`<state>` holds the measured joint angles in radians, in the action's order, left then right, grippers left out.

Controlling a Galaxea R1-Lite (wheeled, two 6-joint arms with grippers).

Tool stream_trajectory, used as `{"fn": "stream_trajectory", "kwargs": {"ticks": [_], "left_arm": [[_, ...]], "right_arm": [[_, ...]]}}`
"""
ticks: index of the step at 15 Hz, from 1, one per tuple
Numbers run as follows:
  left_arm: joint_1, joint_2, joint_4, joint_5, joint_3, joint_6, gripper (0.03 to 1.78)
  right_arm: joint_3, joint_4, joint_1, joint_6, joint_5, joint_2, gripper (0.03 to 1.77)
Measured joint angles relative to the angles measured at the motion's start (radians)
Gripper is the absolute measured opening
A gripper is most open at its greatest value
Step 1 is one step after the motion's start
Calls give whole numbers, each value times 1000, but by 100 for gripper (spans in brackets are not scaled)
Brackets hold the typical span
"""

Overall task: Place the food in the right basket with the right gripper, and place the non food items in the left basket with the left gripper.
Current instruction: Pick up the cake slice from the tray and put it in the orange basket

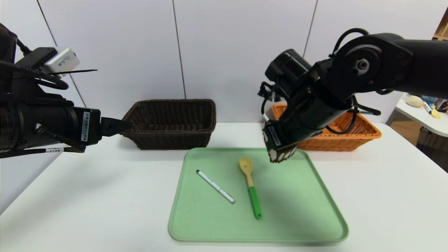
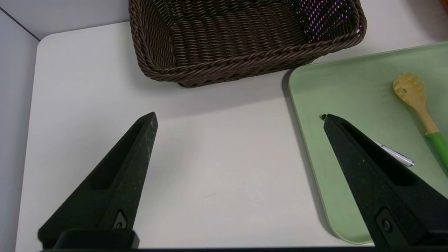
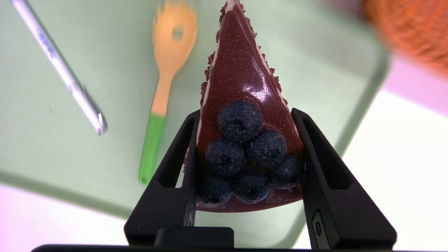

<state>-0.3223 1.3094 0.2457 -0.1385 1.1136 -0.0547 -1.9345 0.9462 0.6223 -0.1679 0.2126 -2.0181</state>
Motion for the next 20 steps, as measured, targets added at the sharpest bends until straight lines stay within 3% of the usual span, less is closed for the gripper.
{"fn": "stream_trajectory", "kwargs": {"ticks": [2, 4, 7, 11, 14, 20], "left_arm": [[0, -1, 0, 0, -3, -5, 169], [0, -3, 0, 1, -5, -8, 169], [0, -5, 0, 2, -17, -8, 169], [-13, -5, 0, 2, -34, -24, 169], [-20, -4, 0, 1, -38, -28, 169], [-23, -7, 0, 2, -39, -39, 169]], "right_arm": [[-20, -90, -3, 4, 53, 18, 82], [-25, -167, -33, 4, 62, 31, 82], [-26, -257, -127, 4, 61, 33, 82], [-26, -325, -289, -32, 22, 13, 82], [-25, -394, -393, -200, -50, -22, 82], [-25, -480, -491, -541, -96, -114, 82]]}}
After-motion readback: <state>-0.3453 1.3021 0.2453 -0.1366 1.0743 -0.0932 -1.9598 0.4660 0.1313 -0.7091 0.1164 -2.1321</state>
